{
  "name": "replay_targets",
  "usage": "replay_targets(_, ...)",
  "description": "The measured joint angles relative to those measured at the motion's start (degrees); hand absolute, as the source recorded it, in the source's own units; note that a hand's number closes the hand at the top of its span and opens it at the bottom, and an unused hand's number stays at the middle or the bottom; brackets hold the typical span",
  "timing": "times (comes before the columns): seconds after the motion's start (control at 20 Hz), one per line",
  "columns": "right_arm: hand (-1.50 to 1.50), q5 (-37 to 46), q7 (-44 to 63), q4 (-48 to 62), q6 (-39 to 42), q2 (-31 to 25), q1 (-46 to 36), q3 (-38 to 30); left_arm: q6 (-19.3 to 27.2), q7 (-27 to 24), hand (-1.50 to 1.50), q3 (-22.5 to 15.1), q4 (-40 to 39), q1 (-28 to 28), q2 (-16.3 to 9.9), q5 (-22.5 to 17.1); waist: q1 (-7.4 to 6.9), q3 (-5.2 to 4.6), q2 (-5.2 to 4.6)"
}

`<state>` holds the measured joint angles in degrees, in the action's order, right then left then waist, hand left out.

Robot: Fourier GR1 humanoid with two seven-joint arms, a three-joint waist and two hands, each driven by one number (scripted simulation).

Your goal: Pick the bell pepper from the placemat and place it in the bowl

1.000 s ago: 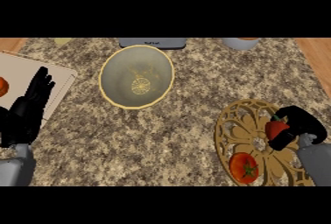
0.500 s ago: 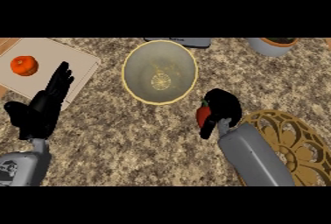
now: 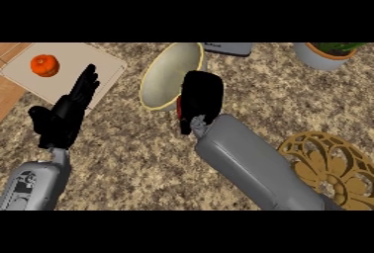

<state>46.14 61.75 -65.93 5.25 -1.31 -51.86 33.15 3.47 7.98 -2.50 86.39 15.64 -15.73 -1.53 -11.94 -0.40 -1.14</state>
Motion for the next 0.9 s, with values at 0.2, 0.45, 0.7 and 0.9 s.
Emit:
replay_targets(0.2,1.50,4.1,2.7,1.9,-2.2,0.4,-8.8,1.9,0.3,0.2,0.00,0.0,-0.9,0.7,0.2,0.3,0.70,-0.03,0.47)
replay_targets(0.45,1.50,7.2,5.4,3.9,-5.2,0.4,-17.7,1.4,0.7,0.6,0.00,0.4,-1.3,1.0,0.1,0.6,1.46,0.01,0.70)
replay_targets(0.7,1.50,7.9,7.3,7.3,-7.6,0.4,-23.7,0.4,1.3,0.4,0.00,1.1,-2.2,1.3,0.1,0.7,2.54,0.00,0.57)
replay_targets(0.9,1.50,7.4,7.6,10.1,-10.0,0.4,-25.8,-0.4,1.4,-0.1,0.00,1.4,-2.5,0.8,0.1,0.8,3.26,0.04,0.33)
